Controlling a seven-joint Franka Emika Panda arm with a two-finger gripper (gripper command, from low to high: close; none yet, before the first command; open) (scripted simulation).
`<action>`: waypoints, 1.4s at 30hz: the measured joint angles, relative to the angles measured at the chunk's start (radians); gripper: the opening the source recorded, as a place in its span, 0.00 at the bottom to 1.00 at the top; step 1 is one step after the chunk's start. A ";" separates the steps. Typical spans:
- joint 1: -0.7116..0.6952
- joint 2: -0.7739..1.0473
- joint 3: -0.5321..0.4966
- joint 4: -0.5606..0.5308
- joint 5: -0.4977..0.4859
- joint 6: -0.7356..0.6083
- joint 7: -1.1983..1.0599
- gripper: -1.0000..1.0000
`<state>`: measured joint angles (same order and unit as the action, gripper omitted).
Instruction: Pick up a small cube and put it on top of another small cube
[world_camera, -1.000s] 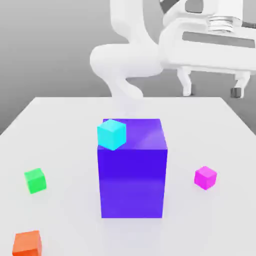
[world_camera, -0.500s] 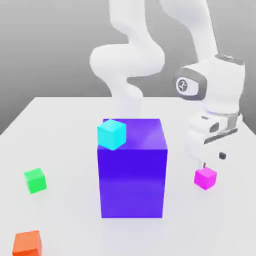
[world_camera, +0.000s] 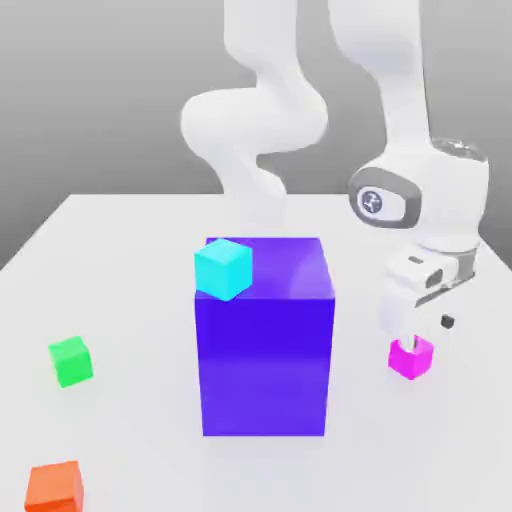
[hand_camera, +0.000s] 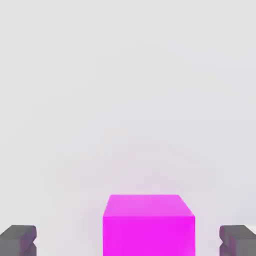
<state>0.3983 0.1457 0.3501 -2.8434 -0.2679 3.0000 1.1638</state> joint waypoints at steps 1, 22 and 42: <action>0.019 0.013 -0.025 0.002 -0.025 0.010 0.018 0.50; 0.135 0.075 -0.170 0.009 -0.125 0.063 0.090 0.00; -0.004 -0.156 0.073 -0.058 0.292 -0.104 -0.224 0.00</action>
<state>0.3943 -0.0107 0.4228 -2.9014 0.0238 2.8964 0.9393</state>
